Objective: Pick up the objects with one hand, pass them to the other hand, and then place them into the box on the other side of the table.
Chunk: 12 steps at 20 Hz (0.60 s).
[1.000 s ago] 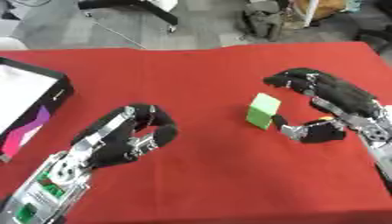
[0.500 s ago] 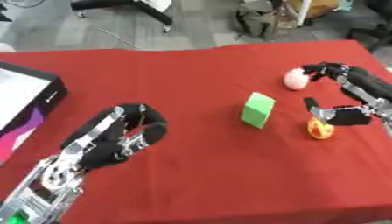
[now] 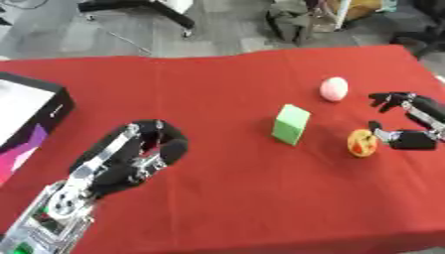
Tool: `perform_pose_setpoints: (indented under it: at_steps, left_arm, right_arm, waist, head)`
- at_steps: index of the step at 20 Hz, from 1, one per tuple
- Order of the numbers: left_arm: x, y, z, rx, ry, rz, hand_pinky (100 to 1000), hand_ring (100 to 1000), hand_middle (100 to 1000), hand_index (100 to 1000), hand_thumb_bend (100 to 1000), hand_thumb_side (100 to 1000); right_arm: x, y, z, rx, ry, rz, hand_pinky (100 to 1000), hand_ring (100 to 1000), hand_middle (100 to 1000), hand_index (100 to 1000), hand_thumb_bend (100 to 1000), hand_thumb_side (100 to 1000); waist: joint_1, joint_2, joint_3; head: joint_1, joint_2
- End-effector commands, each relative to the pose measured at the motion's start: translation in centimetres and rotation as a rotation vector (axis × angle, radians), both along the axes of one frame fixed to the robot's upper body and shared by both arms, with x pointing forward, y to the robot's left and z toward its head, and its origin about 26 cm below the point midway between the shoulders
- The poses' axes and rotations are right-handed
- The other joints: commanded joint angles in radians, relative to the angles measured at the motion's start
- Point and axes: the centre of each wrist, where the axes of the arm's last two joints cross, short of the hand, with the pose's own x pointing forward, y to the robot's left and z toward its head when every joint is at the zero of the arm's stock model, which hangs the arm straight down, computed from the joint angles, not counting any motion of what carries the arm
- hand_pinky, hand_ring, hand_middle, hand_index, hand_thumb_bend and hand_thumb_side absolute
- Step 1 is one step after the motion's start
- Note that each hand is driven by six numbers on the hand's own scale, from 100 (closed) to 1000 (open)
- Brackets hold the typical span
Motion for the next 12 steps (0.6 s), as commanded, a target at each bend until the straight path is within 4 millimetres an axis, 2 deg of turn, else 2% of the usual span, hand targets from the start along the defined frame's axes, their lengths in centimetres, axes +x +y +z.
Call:
perform_pose_setpoints:
  at_steps: [1,12]
  left_arm:
    - [0.0,0.2,0.7,-0.009,-0.027,0.006,880,669,500,616,587,678]
    - [0.0,0.1,0.5,-0.016,-0.023,0.004,881,669,500,615,587,679]
  right_arm:
    - [0.2,-1.4,1.1,-0.061,0.01,-0.01,916,734,757,921,108,574]
    - [0.8,-0.9,-1.0,-0.108,0.077,0.004,913,732,755,912,110,580]
  waist:
    - [-0.001,-0.016,0.001]
    - [0.004,-0.012,0.004]
  head:
    - [-0.003,-0.002]
    - [-0.005,-0.002]
